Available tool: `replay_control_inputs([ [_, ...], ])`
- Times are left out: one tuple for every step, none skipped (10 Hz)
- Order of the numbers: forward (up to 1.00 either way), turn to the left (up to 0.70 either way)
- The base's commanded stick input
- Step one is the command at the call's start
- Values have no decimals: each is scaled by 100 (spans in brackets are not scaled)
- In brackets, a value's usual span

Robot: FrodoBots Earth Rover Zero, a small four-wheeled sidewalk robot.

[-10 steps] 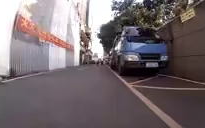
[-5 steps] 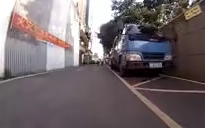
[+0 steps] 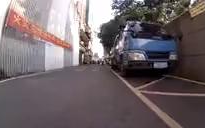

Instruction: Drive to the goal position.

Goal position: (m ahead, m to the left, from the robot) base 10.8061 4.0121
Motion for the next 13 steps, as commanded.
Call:
replay_control_inputs([
  [45, 0],
  [45, 0],
  [45, 0],
  [45, 0],
  [45, 0],
  [45, 0],
  [45, 0],
  [45, 0],
  [45, 0],
  [45, 0],
  [45, 0],
  [45, 0],
  [45, 0],
])
